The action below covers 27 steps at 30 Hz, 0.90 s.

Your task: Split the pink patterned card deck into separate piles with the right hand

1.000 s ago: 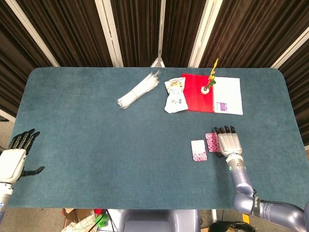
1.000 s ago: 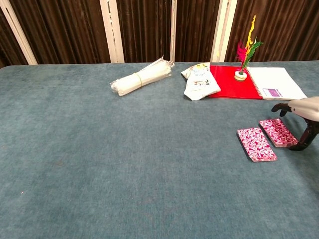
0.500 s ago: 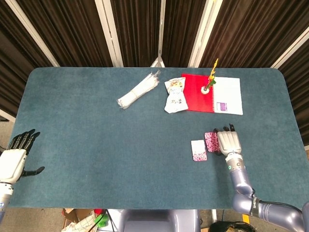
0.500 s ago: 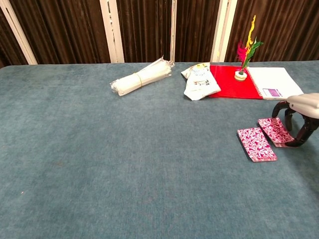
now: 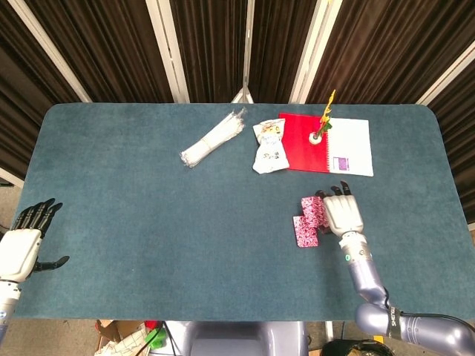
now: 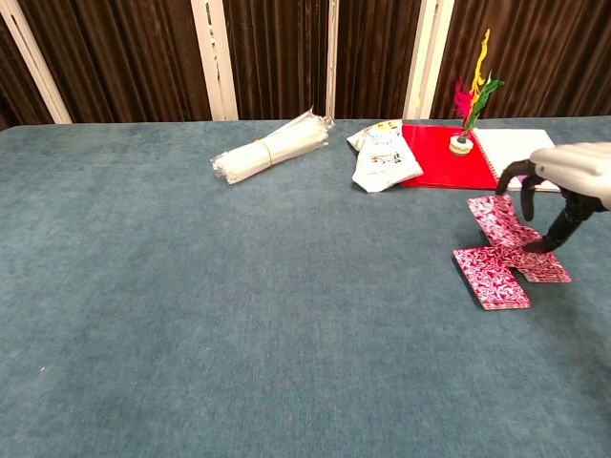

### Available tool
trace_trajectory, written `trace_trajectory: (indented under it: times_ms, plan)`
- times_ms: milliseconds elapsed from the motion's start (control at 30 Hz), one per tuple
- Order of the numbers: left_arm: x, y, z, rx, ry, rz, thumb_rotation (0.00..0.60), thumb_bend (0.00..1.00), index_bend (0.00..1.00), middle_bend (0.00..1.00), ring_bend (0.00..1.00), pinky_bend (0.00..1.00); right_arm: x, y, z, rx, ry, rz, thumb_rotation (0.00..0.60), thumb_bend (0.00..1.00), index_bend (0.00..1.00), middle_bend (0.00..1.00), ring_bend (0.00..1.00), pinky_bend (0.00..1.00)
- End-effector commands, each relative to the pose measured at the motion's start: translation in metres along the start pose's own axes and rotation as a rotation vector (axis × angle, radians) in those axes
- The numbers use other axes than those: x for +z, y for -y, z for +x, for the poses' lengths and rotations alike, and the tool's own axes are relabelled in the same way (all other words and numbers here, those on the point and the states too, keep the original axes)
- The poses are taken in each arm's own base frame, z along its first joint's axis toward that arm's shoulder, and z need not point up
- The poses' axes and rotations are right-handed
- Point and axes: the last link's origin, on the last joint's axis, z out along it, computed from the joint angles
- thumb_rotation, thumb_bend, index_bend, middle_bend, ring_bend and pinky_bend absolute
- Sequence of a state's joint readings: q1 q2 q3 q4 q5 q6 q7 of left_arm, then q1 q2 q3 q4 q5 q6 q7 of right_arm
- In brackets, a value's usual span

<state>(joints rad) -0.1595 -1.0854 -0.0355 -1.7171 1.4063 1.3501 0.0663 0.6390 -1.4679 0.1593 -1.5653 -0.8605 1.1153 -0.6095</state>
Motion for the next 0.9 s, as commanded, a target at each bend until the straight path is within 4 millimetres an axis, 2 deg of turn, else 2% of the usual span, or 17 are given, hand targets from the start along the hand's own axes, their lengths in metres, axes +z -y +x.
trace_trajectory:
  times_ms: [33,233,400,500,600,667,767,900]
  plan:
    - [0.000,0.000,0.000,0.000,0.001,-0.001,0.600,0.01,0.00,0.00,0.00,0.00,-0.001,0.018,0.010,-0.010,-0.020,0.037,0.600,0.24,0.52,0.48,0.18,0.00]
    - [0.000,0.000,0.000,-0.003,0.004,-0.001,0.600,0.01,0.00,0.00,0.00,0.00,-0.003,0.055,0.011,-0.022,-0.010,0.106,0.600,0.24,0.52,0.48,0.18,0.00]
    - [0.000,0.000,0.000,-0.006,0.007,-0.003,0.600,0.01,0.00,0.00,0.00,0.00,-0.009,0.082,0.001,-0.032,0.021,0.155,0.600,0.24,0.52,0.48,0.18,0.00]
    - [0.001,0.001,0.000,-0.009,0.007,-0.003,0.600,0.01,0.00,0.00,0.00,0.00,-0.012,0.093,-0.007,-0.066,0.033,0.175,0.600,0.24,0.45,0.46,0.17,0.00]
    - [0.000,0.000,0.001,-0.010,0.005,-0.005,0.600,0.01,0.00,0.00,0.00,0.00,-0.014,0.099,-0.015,-0.096,0.045,0.179,0.600,0.24,0.24,0.32,0.10,0.00]
    - [0.000,0.000,0.001,-0.011,0.002,-0.005,0.600,0.01,0.00,0.00,0.00,0.00,-0.015,0.101,-0.019,-0.103,0.056,0.178,0.600,0.24,0.07,0.17,0.03,0.00]
    - [0.000,0.001,0.001,-0.011,0.000,-0.004,0.600,0.01,0.00,0.00,0.00,0.00,-0.018,0.101,-0.023,-0.115,0.071,0.172,0.600,0.24,0.00,0.04,0.00,0.00]
    - [0.000,0.001,0.001,-0.009,-0.005,-0.004,0.600,0.01,0.00,0.00,0.00,0.00,-0.023,0.101,-0.023,-0.123,0.076,0.164,0.600,0.24,0.00,0.00,0.00,0.00]
